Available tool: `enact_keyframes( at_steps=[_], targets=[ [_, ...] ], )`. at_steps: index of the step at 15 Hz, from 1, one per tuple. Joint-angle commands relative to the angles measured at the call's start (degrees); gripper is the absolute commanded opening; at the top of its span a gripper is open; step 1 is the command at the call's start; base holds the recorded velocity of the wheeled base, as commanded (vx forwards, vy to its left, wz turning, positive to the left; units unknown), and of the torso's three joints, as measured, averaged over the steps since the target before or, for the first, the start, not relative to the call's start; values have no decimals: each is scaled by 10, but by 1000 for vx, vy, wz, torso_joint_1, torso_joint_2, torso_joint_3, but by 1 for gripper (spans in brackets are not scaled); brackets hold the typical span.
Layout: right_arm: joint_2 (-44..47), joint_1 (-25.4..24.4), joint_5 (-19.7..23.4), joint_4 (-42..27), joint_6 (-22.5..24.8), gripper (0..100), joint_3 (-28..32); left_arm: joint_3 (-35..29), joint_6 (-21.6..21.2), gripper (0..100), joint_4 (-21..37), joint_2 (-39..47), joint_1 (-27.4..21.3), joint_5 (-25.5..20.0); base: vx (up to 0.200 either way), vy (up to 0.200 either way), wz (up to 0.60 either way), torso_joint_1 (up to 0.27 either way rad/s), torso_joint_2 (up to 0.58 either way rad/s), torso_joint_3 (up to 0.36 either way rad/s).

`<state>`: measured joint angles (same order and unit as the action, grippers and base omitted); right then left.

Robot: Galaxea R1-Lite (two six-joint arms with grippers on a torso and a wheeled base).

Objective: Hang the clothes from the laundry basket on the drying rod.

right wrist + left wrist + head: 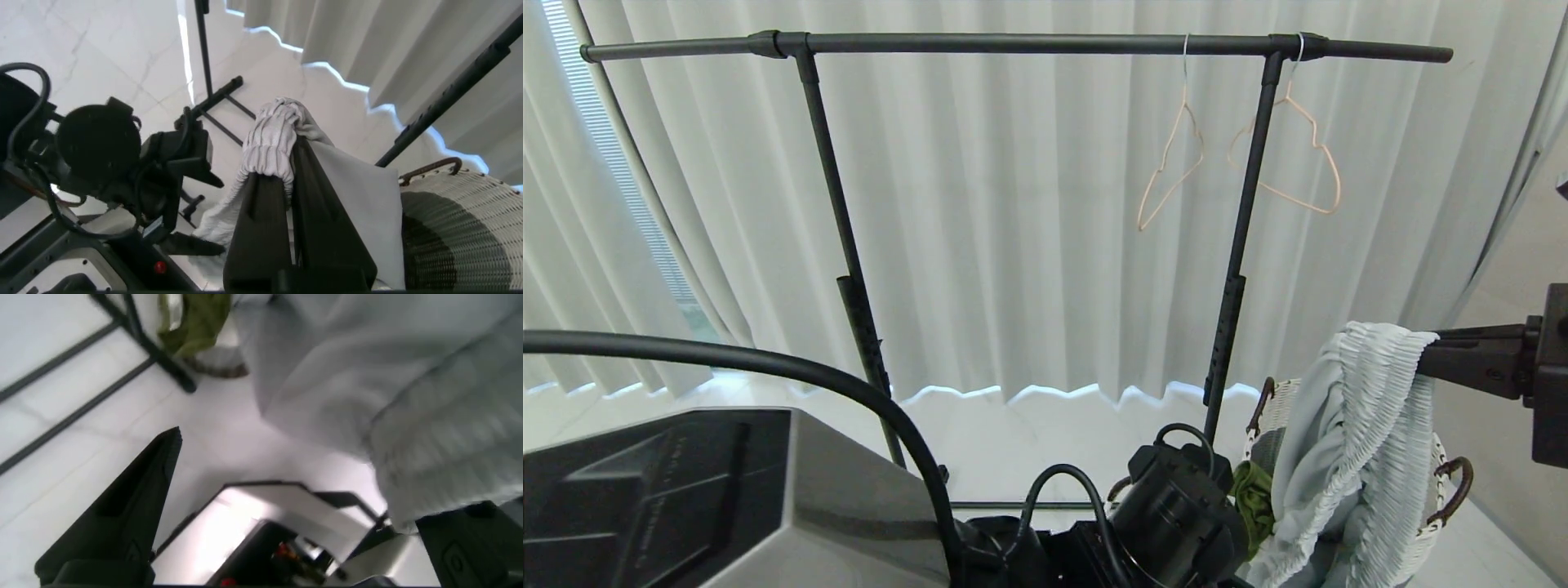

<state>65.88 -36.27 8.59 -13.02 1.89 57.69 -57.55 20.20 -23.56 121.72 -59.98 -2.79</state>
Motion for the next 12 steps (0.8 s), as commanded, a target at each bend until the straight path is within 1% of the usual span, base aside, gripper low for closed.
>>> enact_keyframes(
  at_steps=[1,3,4,6,7,9,11,12],
  targets=[
    [-1,0,0,0,0,0,0,19,0,100,0,11,2,1,0,0,0,0,0,0],
    [-1,0,0,0,0,0,-2,31,0,100,0,10,2,5,0,0,0,0,0,0],
    [-1,0,0,0,0,0,-2,31,0,0,0,10,1,9,0,0,0,0,0,0],
    [-1,5,-2,0,0,0,-3,39,5,0,0,-12,1,23,0,0,0,0,0,0],
    [-1,13,-2,0,0,0,-4,51,13,0,0,-40,-1,24,0,0,0,0,0,0],
    [0,25,-2,0,1,0,-5,84,19,0,0,-141,-1,31,0,0,0,0,0,0],
    [1,29,-1,0,1,0,-9,104,16,0,7,-264,-1,33,0,0,0,0,0,0],
    [5,29,-1,1,1,0,-9,100,14,0,35,-325,-1,32,0,0,0,0,0,0]
  ],
)
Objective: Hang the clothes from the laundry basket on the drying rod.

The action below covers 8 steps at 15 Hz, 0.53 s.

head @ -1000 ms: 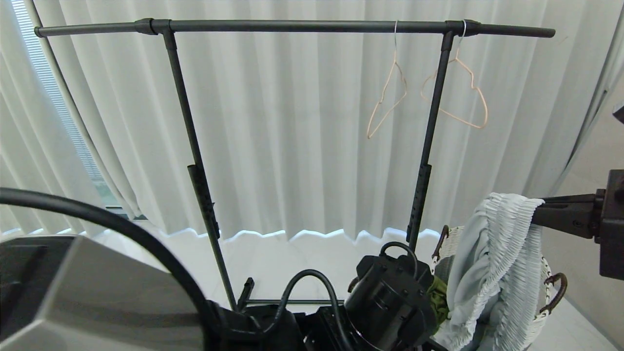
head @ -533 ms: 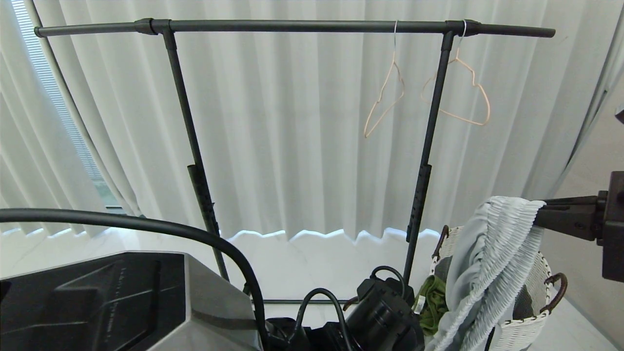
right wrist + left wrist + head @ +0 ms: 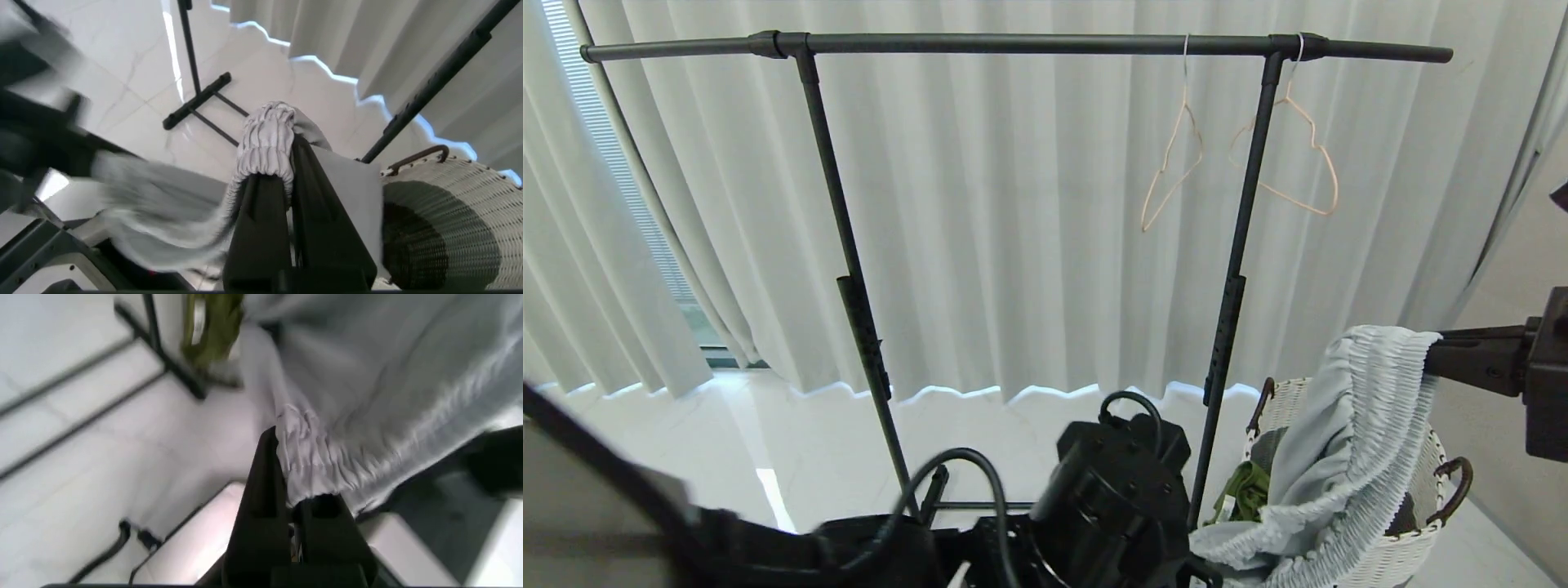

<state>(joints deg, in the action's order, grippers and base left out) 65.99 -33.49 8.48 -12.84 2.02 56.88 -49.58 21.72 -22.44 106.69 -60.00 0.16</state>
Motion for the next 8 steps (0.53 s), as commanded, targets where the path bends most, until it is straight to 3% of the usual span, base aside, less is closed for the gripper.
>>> enact_keyframes(
  at_steps=[1,2,4,8],
  targets=[
    [5,1,0,-1,1,0,-1,9,-3,0,56,-210,-1,2,0,0,0,0,0,0],
    [5,1,0,4,2,0,0,-26,-2,0,127,-270,-8,2,0,0,0,0,0,0],
    [5,1,0,6,3,0,0,-74,-2,0,211,-328,-9,2,0,0,0,0,0,0],
    [5,0,1,20,9,0,8,-135,-4,0,286,-388,-8,3,0,0,0,0,0,0]
  ],
)
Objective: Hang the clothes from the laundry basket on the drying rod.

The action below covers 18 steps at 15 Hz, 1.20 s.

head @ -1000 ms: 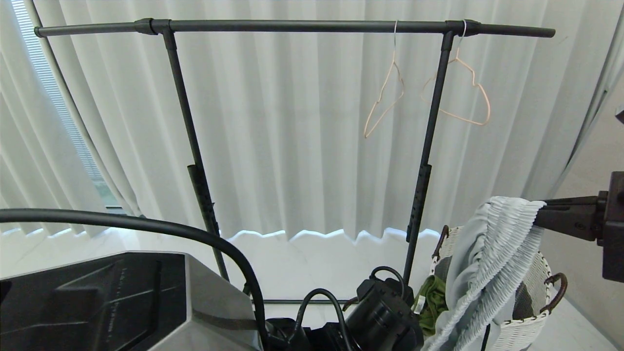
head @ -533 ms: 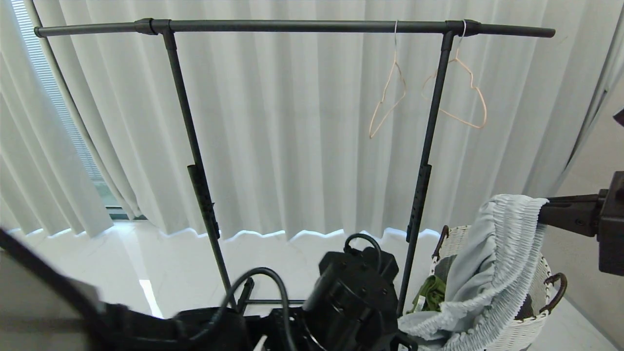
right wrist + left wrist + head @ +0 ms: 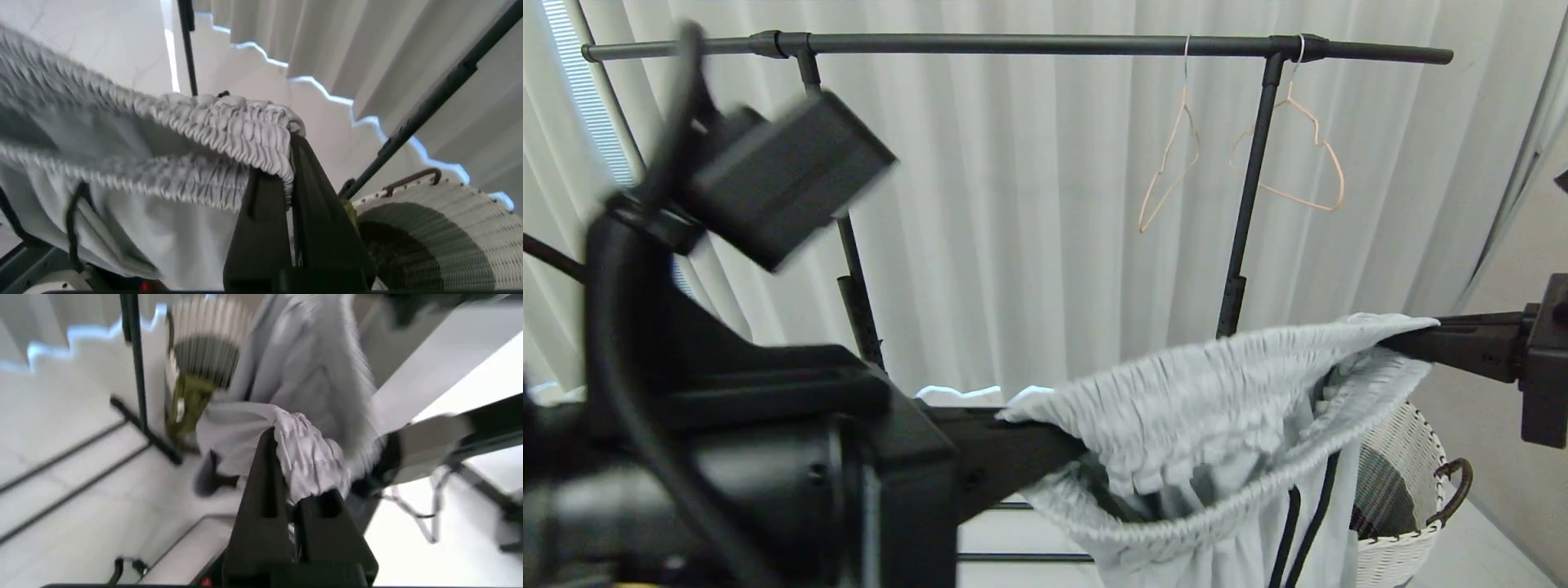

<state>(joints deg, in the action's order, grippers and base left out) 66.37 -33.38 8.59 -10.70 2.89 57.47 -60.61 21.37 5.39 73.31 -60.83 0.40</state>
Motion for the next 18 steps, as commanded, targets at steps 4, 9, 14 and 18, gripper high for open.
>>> enact_keyframes(
  at_steps=[4,9,14,18],
  targets=[
    [10,-1,-1,15,5,0,21,-105,-31,0,156,-85,20,7,0,0,0,0,0,0],
    [32,-12,-2,15,14,0,86,-170,-99,0,226,-84,43,94,0,0,0,0,0,0],
    [43,-34,-6,16,15,0,121,-263,-101,0,290,-79,75,99,0,0,0,0,0,0],
    [44,-39,-7,17,16,0,119,-293,-125,0,335,-76,121,100,0,0,0,0,0,0]
  ],
)
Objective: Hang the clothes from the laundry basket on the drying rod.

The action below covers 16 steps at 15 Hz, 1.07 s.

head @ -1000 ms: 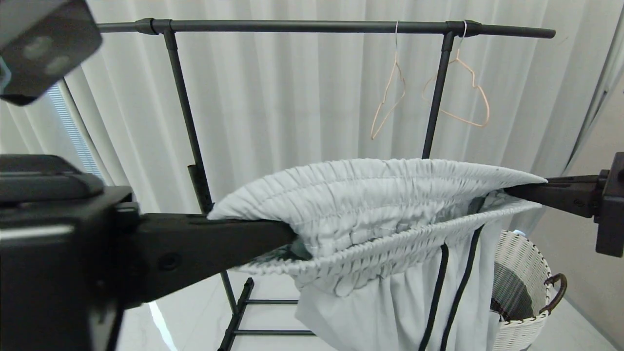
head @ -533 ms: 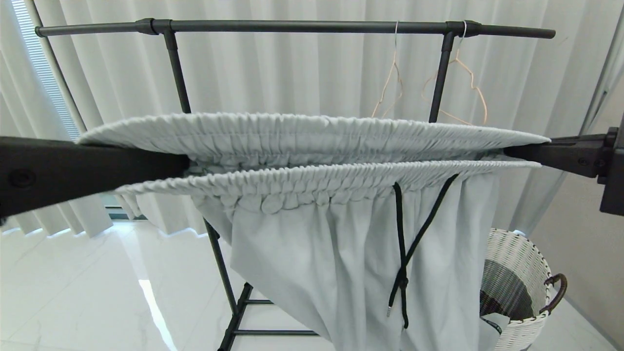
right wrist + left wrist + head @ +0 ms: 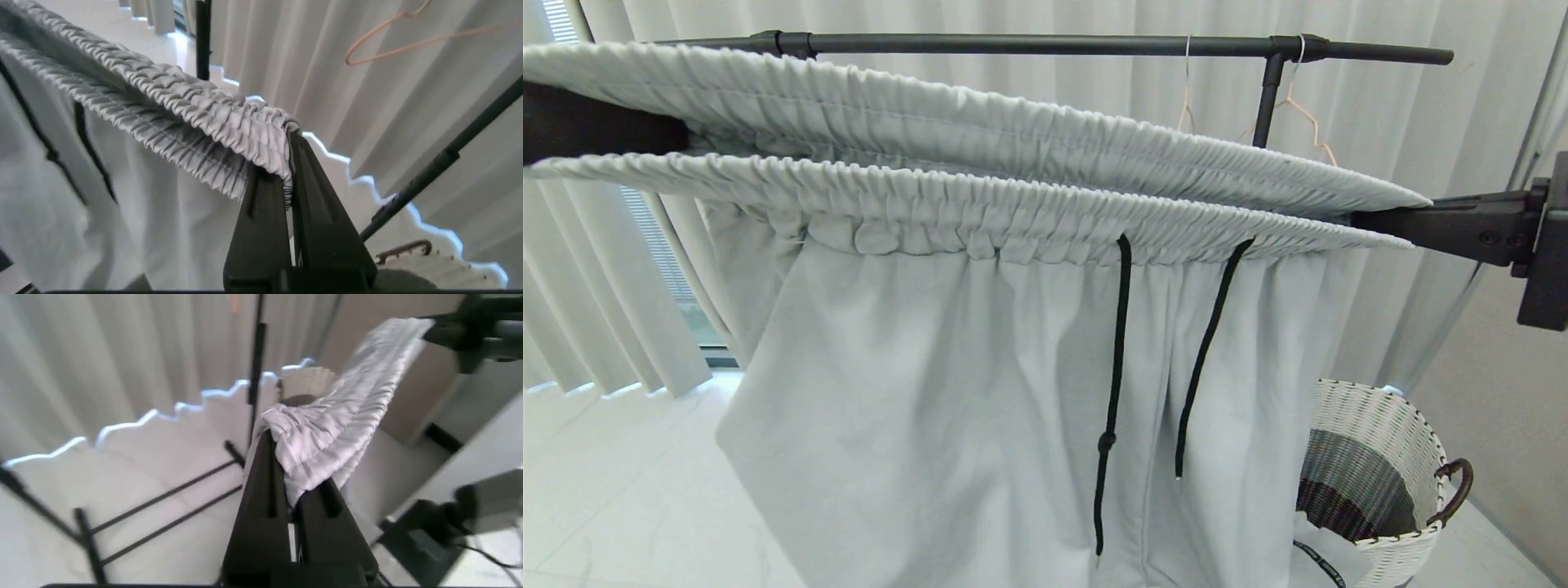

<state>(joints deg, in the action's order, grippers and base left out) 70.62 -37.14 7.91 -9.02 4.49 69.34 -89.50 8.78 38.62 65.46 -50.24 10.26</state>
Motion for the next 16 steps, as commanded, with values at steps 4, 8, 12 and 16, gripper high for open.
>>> enact_keyframes(
  at_steps=[4,8,12,16],
  targets=[
    [8,-31,1,44,12,0,5,0,-50,0,1,28,48,19,0,0,0,0,0,0],
    [11,-39,3,74,12,0,3,2,-97,0,1,38,88,63,0,0,0,0,0,0],
    [17,-56,3,74,12,0,4,30,-96,0,1,24,88,63,0,0,0,0,0,0],
    [7,-56,-13,48,13,0,-1,50,-95,0,-11,23,66,63,0,0,0,0,0,0]
  ],
)
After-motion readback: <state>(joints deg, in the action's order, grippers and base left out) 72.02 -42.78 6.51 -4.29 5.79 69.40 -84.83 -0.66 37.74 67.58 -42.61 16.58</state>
